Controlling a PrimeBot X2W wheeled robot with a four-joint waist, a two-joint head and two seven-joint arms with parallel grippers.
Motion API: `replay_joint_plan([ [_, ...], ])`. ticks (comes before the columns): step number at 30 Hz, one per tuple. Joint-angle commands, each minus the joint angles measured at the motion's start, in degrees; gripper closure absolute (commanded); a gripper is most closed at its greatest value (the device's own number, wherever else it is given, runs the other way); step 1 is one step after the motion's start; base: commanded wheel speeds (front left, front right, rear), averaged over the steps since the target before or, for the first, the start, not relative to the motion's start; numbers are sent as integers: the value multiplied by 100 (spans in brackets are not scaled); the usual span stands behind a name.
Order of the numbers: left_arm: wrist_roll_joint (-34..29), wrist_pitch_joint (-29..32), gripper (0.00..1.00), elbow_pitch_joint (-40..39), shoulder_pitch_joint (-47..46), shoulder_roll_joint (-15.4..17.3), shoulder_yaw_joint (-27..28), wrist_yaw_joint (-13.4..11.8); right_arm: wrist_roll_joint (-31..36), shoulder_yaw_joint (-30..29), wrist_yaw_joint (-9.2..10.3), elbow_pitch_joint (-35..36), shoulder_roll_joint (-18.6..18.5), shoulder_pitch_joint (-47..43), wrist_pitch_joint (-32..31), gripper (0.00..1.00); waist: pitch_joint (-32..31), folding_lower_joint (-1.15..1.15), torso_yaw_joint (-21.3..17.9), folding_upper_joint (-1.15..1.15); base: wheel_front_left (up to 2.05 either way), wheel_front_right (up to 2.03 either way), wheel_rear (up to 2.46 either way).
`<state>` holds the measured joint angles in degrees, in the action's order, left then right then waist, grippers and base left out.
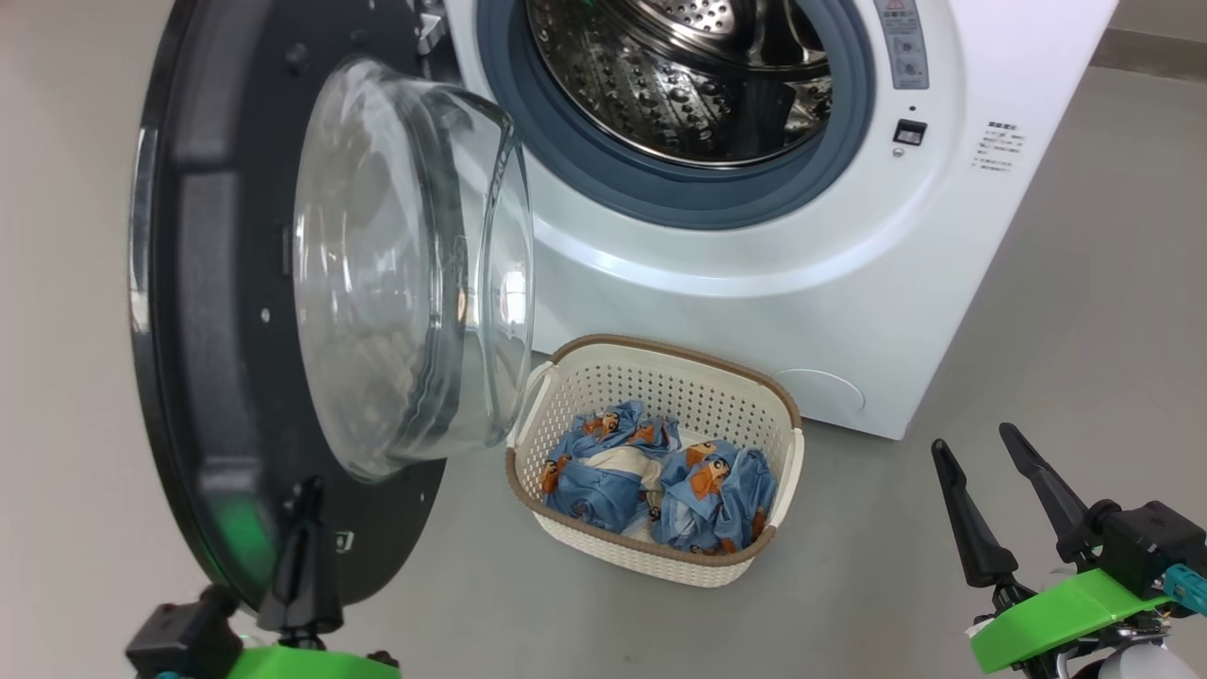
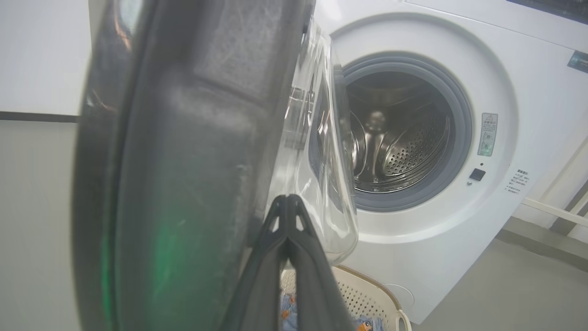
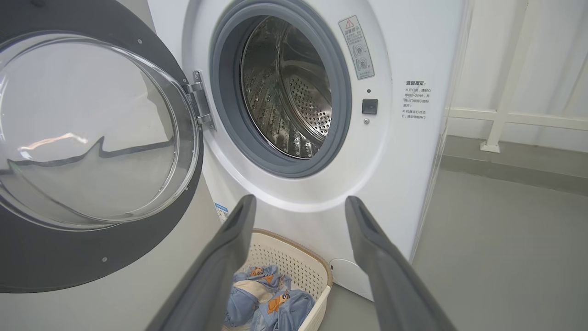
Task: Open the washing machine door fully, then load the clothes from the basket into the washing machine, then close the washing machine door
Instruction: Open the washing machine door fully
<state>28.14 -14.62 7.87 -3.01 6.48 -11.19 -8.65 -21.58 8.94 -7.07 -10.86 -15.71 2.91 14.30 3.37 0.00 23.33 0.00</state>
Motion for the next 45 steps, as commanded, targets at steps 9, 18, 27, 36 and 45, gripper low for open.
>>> replay_joint_plan([
  [9,21,-36,100,19,-290,283,645,-129,4,142,-42,131,-169,-8,70,0,54,0,99,0,0,0,0],
  [18,-69,-37,100,309,-626,370,1098,-98,-10,180,-42,116,-256,33,70,0,188,0,108,0,0,0,0],
  [27,-282,-38,100,705,-1008,395,1740,22,-18,261,-42,117,-380,128,70,0,358,0,103,0,0,0,0],
  [36,-520,-38,100,1263,-1497,472,2163,222,-26,283,-42,133,-488,228,70,0,542,0,114,0,0,0,0],
  [45,-787,-38,100,1882,-2045,602,2792,411,-39,353,-42,140,-626,391,70,0,807,0,65,0,0,0,0],
])
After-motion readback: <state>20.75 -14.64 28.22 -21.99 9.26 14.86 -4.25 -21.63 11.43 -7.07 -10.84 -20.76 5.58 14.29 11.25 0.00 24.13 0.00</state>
